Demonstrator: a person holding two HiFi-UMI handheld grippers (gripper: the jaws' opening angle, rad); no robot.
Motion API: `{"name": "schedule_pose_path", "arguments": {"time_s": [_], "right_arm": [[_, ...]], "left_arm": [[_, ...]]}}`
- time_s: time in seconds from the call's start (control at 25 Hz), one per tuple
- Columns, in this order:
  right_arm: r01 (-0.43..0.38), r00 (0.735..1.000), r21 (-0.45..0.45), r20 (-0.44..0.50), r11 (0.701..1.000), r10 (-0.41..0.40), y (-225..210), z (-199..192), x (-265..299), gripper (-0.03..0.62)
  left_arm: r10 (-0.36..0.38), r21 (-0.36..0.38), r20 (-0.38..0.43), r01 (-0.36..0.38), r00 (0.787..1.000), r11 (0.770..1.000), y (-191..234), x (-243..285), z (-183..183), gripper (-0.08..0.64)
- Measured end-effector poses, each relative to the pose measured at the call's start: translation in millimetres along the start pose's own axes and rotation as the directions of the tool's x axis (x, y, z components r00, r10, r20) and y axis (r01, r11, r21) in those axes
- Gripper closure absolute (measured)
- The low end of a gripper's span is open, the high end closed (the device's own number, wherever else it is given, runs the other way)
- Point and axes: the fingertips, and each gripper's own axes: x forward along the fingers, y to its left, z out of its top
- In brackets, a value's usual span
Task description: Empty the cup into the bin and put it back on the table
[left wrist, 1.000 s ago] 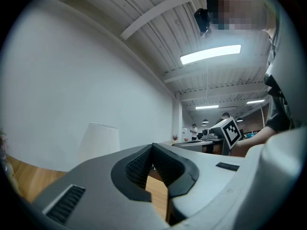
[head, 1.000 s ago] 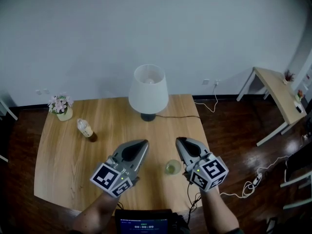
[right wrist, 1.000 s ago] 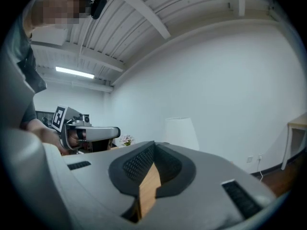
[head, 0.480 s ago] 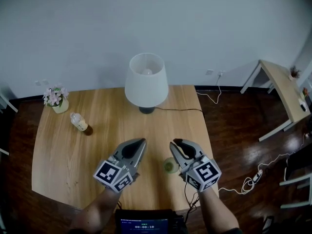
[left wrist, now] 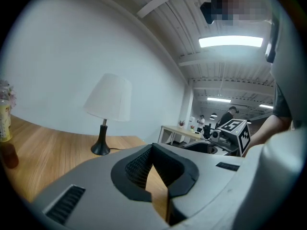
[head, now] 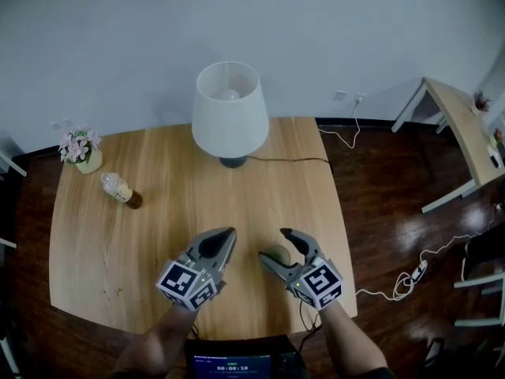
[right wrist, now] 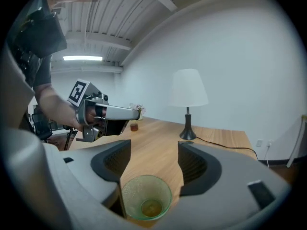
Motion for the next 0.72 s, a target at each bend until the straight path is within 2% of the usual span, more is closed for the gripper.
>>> {"name": "schedule_pose_path", "arguments": {"time_s": [0.04,0.12,0.28,0.36,0.44,0.6,0.72], "right_arm": [[-0.010,1.000,-0.001,-0.021,1.000,0.010,3.0,-7.5,2.1,0.275],[-0.026,0.998,-0.007,-0.057,1.000,0.026,7.6,-21.6,5.0,0.208],[-0.032,0.996,-0.018,-0.078,0.999,0.031,12.5,-41.4,5.5,0.207],[-0.025,0.996,-0.005,-0.087,1.000,0.024,13.6,-49.9,5.2,0.151],[-0.019,0.996,0.021,-0.088,1.000,0.020,13.2,-55.7,4.1,0.150],[-0.047,0.993,0.012,-0.112,0.999,0.048,17.4,-71.5,4.9,0.150],[-0.051,0.989,0.015,-0.135,0.999,0.053,19.8,-84.8,9.1,0.115]], "left_arm": [[0.006,-0.003,-0.011,-0.006,1.000,1.000,0.8,0.5,-6.7,0.560],[0.018,-0.012,-0.035,-0.019,0.999,1.000,1.9,1.5,-19.0,0.560],[0.026,-0.026,-0.091,-0.029,0.996,0.999,1.4,3.1,-45.8,0.560],[0.026,-0.029,-0.119,-0.029,0.993,0.999,-1.2,1.4,-59.9,0.560],[0.027,-0.033,-0.140,-0.032,0.990,0.999,-3.6,-0.1,-71.2,0.560],[0.044,-0.039,-0.174,-0.051,0.984,0.998,-2.9,-2.3,-89.2,0.546],[0.036,-0.036,-0.189,-0.043,0.981,0.998,-4.9,-2.4,-101.0,0.546]]}}
